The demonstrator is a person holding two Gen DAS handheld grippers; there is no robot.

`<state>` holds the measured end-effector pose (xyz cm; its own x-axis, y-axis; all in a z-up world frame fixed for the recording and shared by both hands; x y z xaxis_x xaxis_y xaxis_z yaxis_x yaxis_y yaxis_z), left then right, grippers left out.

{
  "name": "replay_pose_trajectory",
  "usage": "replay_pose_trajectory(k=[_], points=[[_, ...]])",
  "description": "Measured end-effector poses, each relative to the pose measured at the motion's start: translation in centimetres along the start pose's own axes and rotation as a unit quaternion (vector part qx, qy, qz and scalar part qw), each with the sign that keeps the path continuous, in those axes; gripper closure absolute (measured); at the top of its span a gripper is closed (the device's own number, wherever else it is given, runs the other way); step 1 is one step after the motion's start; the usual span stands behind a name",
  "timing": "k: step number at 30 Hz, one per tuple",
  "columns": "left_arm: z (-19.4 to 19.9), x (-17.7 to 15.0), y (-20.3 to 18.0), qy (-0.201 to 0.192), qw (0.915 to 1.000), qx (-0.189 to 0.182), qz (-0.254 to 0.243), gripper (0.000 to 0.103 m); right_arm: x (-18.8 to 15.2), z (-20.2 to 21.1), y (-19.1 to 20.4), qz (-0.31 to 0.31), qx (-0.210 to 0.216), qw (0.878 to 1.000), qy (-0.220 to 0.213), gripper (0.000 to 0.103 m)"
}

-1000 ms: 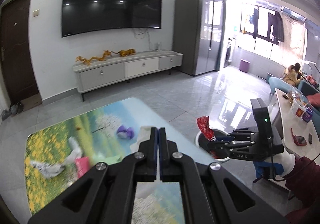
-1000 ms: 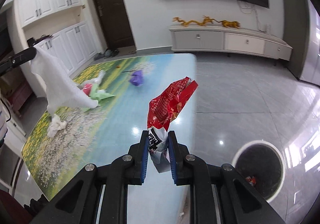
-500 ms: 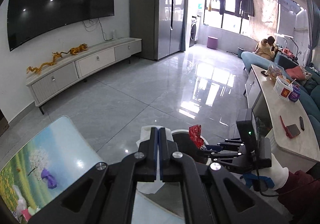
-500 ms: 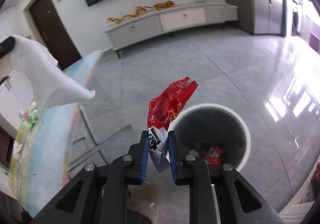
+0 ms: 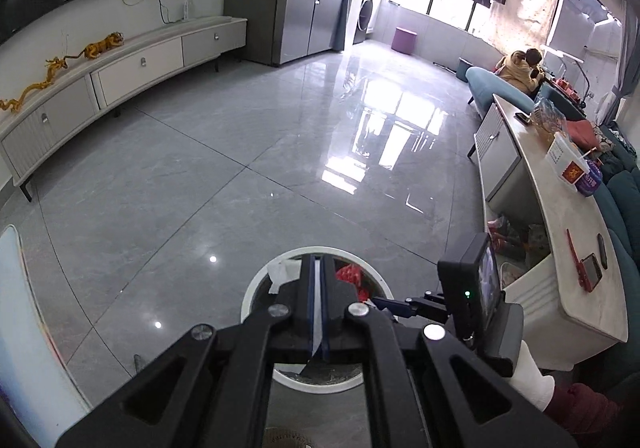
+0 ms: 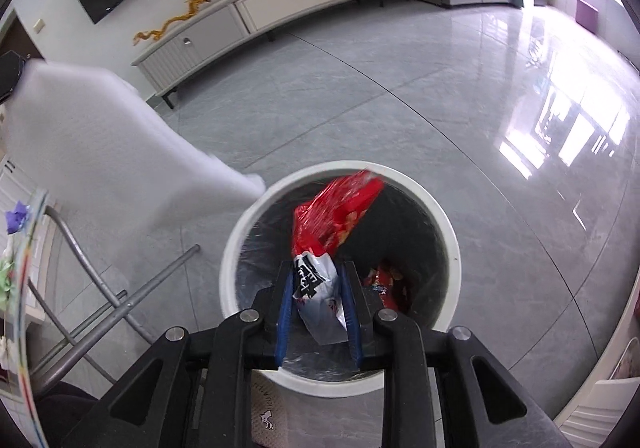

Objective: Collect trash
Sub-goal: 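Open both tools to drop the chip bag and tissue into the bin, then move both tools back to the trash on the table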

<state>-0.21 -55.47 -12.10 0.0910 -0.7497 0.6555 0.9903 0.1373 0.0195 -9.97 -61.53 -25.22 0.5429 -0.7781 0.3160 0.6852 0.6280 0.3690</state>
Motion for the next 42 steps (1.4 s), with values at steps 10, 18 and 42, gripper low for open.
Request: replay_pose_trajectory(k=[10, 18, 42], points=[[0.5, -1.1, 1.3, 0.003, 0.9996, 0.012, 0.027, 0.054, 0.1, 0.5, -1.8, -0.024, -0.015, 1.000, -0.008, 0.067], [6.7, -4.0, 2.1, -0.018, 0.9951, 0.097, 0.011, 0.054, 0.4, 3.9, 0.4, -0.016, -0.001, 0.999, -0.044, 0.067], [28.1, -23.7, 10.9, -0.032, 0.9455, 0.304, 0.111, 0.054, -5.2, 13.5, 19.5, 0.108, 0.092, 0.985, -0.098, 0.059]])
Point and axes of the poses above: each gripper's, at about its wrist camera, not at the fingertips, and z roughly against the way its jaws point, y to its left, x to its top, the point moved 9 cm from there along -z, roughly the way its jaws point, and after that the axes turned 15 degrees about -z, right-handed, at the moved point
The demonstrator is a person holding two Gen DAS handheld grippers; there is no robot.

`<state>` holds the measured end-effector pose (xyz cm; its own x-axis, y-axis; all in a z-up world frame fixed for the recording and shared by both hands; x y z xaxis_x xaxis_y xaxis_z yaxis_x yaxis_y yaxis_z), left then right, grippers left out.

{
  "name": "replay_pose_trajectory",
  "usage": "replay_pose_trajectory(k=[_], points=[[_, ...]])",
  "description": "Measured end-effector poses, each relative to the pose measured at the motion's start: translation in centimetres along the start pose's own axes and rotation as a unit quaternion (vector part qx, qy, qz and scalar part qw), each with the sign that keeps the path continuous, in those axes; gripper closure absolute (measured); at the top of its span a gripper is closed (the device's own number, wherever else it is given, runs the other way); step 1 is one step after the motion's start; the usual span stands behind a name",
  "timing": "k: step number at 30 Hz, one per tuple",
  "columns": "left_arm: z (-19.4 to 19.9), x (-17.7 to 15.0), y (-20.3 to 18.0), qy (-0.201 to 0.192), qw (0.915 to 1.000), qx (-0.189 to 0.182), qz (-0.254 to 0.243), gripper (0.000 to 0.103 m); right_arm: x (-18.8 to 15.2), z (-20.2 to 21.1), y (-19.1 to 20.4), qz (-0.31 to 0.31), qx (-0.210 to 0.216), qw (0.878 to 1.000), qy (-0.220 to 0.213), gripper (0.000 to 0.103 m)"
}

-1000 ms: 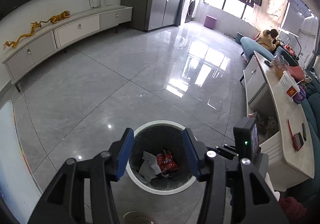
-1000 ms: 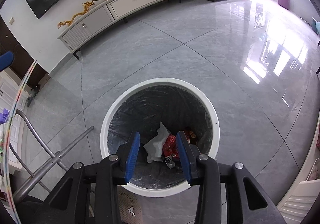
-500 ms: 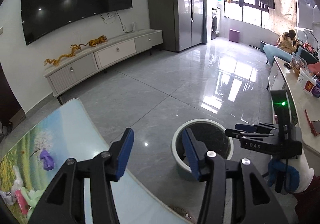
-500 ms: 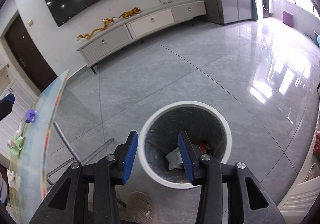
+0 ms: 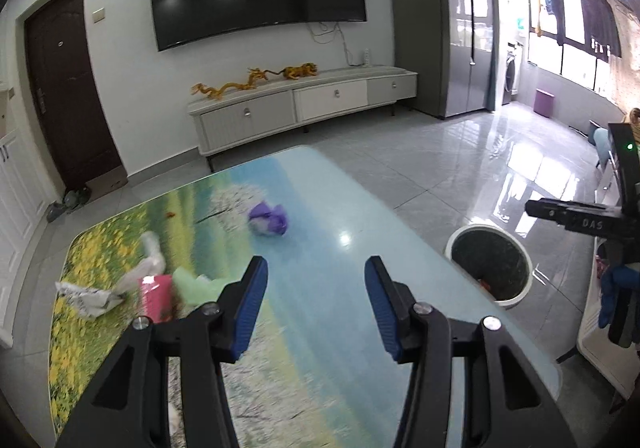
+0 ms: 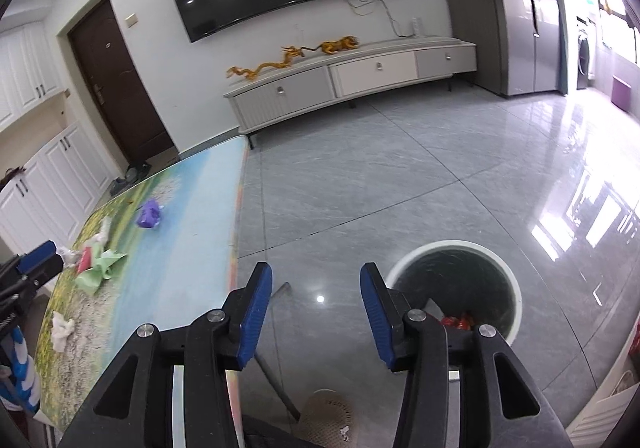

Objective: Collect trash
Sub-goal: 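Move both tools back to the trash on the table, then grasp the green plastic bag with right tool while left tool grasps white tissue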

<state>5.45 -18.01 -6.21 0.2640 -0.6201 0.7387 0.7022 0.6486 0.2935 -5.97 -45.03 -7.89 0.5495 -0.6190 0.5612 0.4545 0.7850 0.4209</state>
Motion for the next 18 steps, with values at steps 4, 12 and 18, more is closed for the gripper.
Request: replay_pose_trajectory(k=[4, 12, 18], points=[[0.8, -5.0, 4.5, 0.026, 0.9985, 0.033, 0.035, 0.053, -1.2, -0.4, 3.6, 0.028, 0.005, 1.000, 0.008, 0.058], [3.8, -14.2, 11.7, 0.059, 0.9901, 0.060, 0.112, 0.046, -3.6, -1.6, 10.8, 0.084, 0.017, 0.996, 0.025, 0.049], [4.5, -17.1, 12.1, 0.046, 0.9886, 0.011, 0.143, 0.046, -6.1, -3.9, 16.2, 0.126, 0.034, 0.990, 0.054, 0.048]])
Point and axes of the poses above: each gripper's, at about its wrist camera, not at the fingertips, and z roughly against the way its jaws point, y to its left, x to its top, the point moved 9 cm from there along -z, roughly the way its jaws point, and after that the axes turned 15 degrees about -z, right-handed, at the moved point
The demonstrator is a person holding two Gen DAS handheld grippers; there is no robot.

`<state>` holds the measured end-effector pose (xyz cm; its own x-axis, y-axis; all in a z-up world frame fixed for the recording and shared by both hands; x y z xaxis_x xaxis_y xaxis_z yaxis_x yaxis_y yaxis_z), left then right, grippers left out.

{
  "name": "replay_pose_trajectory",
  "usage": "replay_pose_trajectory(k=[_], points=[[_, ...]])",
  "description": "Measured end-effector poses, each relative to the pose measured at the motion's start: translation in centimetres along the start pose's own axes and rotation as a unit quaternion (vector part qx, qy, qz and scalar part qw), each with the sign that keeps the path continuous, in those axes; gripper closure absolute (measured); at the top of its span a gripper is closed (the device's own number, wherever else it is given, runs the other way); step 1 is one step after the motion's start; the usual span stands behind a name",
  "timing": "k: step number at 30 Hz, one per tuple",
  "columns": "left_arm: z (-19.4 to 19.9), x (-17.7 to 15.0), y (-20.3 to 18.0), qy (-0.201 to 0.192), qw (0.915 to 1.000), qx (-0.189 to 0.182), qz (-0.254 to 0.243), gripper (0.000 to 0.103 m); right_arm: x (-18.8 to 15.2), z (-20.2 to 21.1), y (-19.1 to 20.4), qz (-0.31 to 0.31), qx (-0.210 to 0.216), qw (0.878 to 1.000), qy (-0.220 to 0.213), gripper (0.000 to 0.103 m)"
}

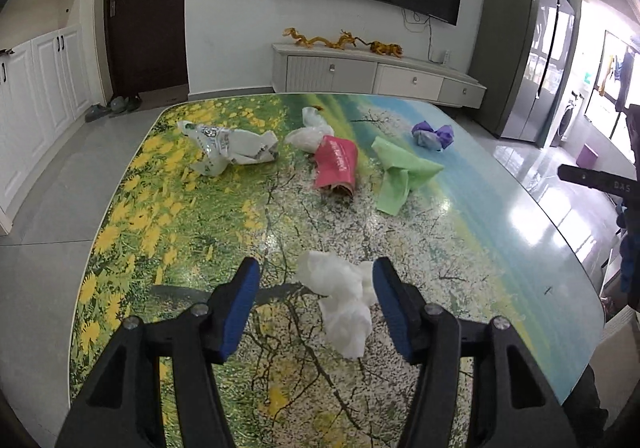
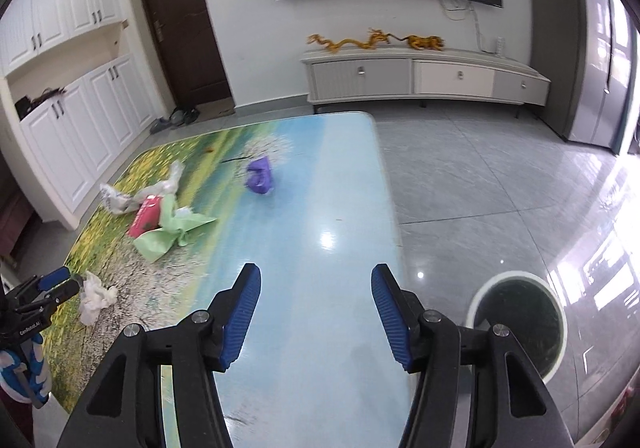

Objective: Collect trash
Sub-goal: 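Grasp the green plastic bag with right tool while left tool grasps white tissue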

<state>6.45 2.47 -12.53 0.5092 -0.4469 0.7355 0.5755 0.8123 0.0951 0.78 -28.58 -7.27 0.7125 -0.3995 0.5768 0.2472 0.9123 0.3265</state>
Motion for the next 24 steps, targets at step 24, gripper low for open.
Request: replay_pose_trajectory(k=[24], points=[[-3.6, -0.9, 0.6, 0.037, 0.9993, -0.008, 0.002, 0.079, -1.0, -12.3, 16.8, 0.117, 0.096, 0.984, 0.098, 0.043]])
Point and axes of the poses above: each gripper's, at about its wrist camera, not at the fingertips, and z roughly against the way its jaws point, y to its left, x to its top, the point moved 9 cm from there along -z, roughly the way its jaws point, and after that the axes turned 15 degrees about -z, right-handed, at the moved point
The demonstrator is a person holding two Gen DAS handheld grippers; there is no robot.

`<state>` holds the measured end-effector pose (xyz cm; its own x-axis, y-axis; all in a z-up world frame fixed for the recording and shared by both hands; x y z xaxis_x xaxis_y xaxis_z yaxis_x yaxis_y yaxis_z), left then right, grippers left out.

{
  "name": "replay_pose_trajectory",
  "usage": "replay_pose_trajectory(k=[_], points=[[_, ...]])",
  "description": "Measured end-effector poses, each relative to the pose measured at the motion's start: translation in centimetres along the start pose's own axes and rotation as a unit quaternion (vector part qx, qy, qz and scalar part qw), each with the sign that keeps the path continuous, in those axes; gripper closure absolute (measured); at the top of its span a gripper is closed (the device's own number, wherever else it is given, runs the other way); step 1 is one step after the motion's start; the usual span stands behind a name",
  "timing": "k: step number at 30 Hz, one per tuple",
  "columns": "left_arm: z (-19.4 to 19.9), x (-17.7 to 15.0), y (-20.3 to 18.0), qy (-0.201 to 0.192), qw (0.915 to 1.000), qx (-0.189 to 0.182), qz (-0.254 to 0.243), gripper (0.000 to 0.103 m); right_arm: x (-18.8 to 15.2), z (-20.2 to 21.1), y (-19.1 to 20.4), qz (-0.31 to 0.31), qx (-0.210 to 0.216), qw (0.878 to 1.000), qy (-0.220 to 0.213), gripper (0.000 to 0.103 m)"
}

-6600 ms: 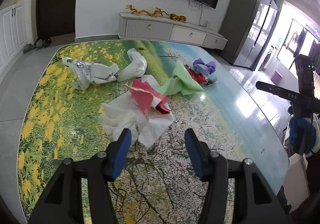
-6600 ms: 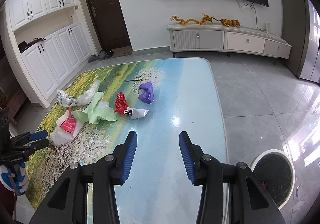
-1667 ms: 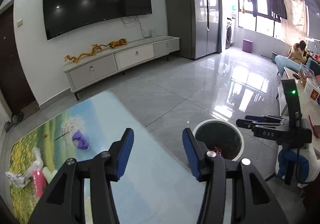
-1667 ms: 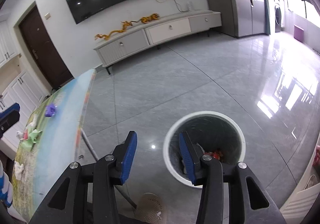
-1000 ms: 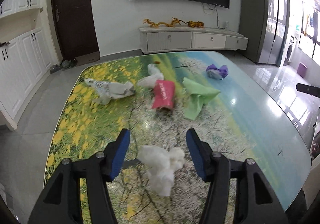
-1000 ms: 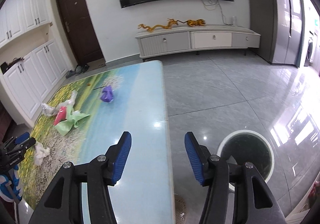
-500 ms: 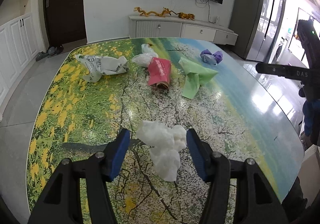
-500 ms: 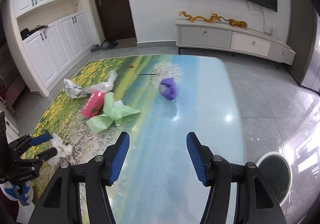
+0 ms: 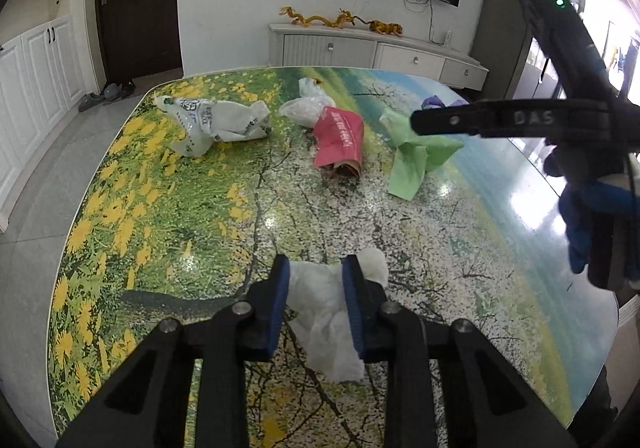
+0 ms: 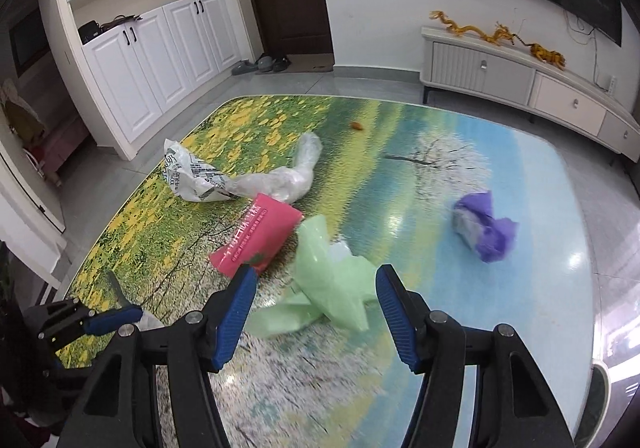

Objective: Collect trash
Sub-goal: 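Grasp the green plastic bag with right tool while left tool grasps white tissue, then carry the green bag and white tissue over the bin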

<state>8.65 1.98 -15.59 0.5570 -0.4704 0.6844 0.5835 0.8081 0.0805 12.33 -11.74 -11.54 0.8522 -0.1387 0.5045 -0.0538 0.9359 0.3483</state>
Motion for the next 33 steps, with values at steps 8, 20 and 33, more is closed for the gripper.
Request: replay_pose_trajectory(k=[8, 20, 33], points=[[-0.3, -0.3, 0.3, 0.008, 0.9999, -0.007, 0.014, 0.092, -1.2, -2.9, -0.6, -0.002, -0.010, 1.000, 0.020, 0.065], [-0.1, 0.0, -0.3, 0.002, 1.0000, -0.006, -0.005, 0.098, -3.3, 0.4, -1.0, 0.003, 0.027, 1.000, 0.008, 0.079], [2.4, 3.4, -4.6, -0.029, 0.9982, -0.037, -0.037, 0.099, -4.6, 8.5, -9.0, -0.079, 0.016, 0.995, -0.059, 0.079]])
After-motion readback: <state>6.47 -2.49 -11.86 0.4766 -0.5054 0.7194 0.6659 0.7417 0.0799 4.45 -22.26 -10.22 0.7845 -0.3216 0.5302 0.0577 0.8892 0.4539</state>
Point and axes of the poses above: each gripper's, at about its wrist camera, not at the fingertips, and z roughly against the way its jaws point, y to its left, x to its top, the point moved 9 cm from there along -z, roughly the way its jaws point, and after that the axes turned 15 degrees about -z, right-handed, at the moved point
